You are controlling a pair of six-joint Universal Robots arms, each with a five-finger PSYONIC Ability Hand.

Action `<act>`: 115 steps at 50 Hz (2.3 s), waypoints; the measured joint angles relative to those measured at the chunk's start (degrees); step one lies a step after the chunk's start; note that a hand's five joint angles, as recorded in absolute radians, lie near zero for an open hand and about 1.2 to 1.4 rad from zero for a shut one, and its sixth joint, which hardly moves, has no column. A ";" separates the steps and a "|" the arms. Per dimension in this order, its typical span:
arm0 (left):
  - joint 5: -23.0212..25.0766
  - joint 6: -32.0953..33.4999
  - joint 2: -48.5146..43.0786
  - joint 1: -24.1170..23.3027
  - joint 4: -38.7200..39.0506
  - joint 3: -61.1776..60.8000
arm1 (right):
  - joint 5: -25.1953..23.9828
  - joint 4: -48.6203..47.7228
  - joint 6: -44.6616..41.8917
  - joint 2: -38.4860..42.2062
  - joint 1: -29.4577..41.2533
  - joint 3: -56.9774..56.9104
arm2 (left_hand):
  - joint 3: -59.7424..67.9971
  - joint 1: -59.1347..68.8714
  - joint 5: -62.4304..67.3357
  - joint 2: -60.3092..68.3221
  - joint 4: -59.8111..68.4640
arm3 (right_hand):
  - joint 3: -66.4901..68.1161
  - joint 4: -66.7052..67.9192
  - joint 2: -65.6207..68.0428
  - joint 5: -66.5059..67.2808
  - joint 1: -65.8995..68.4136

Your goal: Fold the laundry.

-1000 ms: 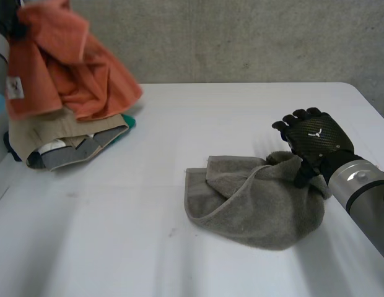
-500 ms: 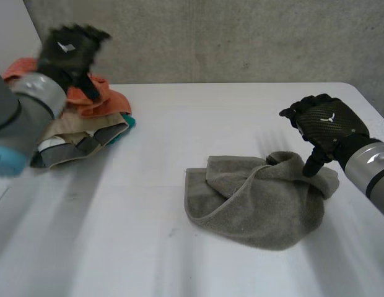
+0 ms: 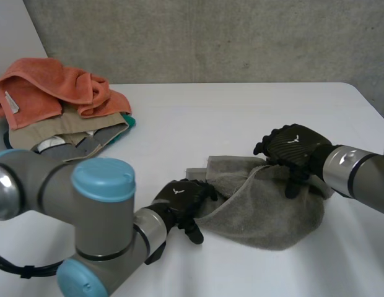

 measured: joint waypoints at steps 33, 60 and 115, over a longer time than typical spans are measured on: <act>-4.36 8.89 3.97 10.18 16.14 36.65 | 8.26 -48.25 16.37 1.11 4.68 -16.19 | 42.34 40.85 40.48 42.79 42.71 | 48.18 48.73 48.39 45.99 44.93; -1.42 17.49 6.72 5.45 11.10 -6.50 | -8.85 -15.89 4.83 7.01 -0.48 6.93 | 34.66 33.73 34.40 34.73 34.55 | 48.43 48.96 48.40 46.92 44.93; -3.50 11.28 -6.10 11.74 11.16 1.06 | -5.95 -22.11 15.84 2.85 -1.48 12.49 | 37.34 39.32 37.08 38.20 37.55 | 48.43 48.96 48.40 46.93 44.93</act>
